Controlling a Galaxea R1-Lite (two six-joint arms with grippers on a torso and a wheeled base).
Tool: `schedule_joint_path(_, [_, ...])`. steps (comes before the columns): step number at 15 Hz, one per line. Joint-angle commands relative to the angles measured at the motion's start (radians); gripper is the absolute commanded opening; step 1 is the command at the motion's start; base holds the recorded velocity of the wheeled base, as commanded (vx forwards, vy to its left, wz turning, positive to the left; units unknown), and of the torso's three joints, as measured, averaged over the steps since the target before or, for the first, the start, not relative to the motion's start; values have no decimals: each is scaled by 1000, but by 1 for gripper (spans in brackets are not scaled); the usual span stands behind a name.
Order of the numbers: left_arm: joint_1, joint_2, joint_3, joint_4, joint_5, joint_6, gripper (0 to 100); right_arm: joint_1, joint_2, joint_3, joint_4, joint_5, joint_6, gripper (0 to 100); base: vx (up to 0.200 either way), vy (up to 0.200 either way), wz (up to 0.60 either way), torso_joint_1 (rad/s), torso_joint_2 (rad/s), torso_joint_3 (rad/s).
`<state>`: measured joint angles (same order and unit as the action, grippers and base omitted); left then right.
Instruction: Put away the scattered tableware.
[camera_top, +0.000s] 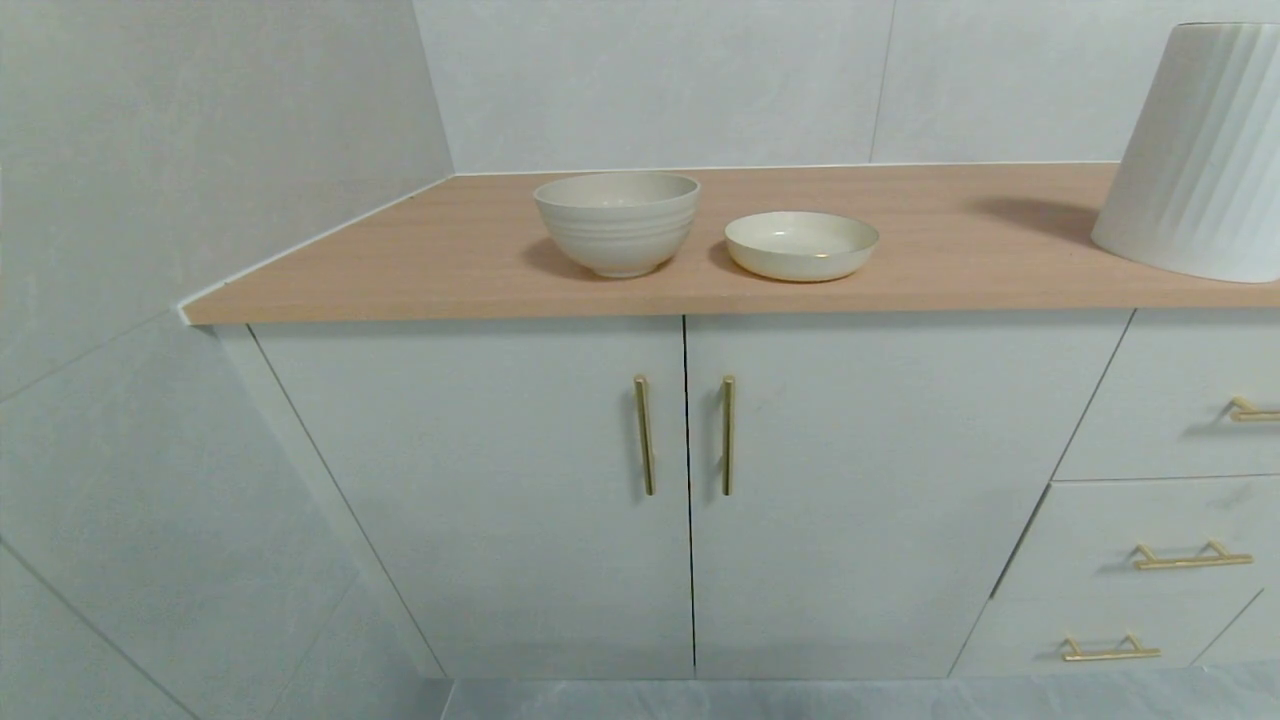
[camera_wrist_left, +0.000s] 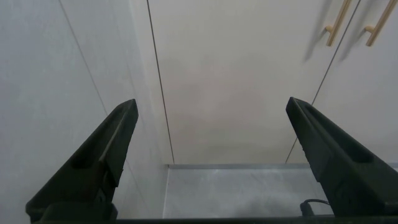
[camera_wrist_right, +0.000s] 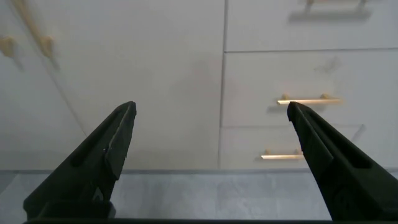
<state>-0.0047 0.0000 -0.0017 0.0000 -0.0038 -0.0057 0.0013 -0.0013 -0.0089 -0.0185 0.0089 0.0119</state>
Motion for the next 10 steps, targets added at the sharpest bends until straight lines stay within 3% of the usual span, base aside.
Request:
schedule_joint_path(1, [0, 0, 0, 0, -1, 0, 100, 2, 12, -74, -12, 79, 10, 100, 0, 0, 0, 0, 0, 0])
schedule_joint_path(4, [0, 0, 0, 0, -1, 0, 100, 6, 210, -144, 78, 244, 10, 100, 0, 0, 0, 0, 0, 0])
schedule_joint_path(7, [0, 0, 0, 2, -1, 0, 100, 16, 461, -203, 75, 266, 10, 100, 0, 0, 0, 0, 0, 0])
schedule_joint_path(8, [0, 0, 0, 0, -1, 0, 100, 46, 517, -204, 57, 276, -9, 100, 0, 0, 0, 0, 0, 0])
schedule_joint_path(10, [0, 0, 0, 0, -1, 0, 100, 190, 649, -210, -49, 276, -18, 100, 0, 0, 0, 0, 0, 0])
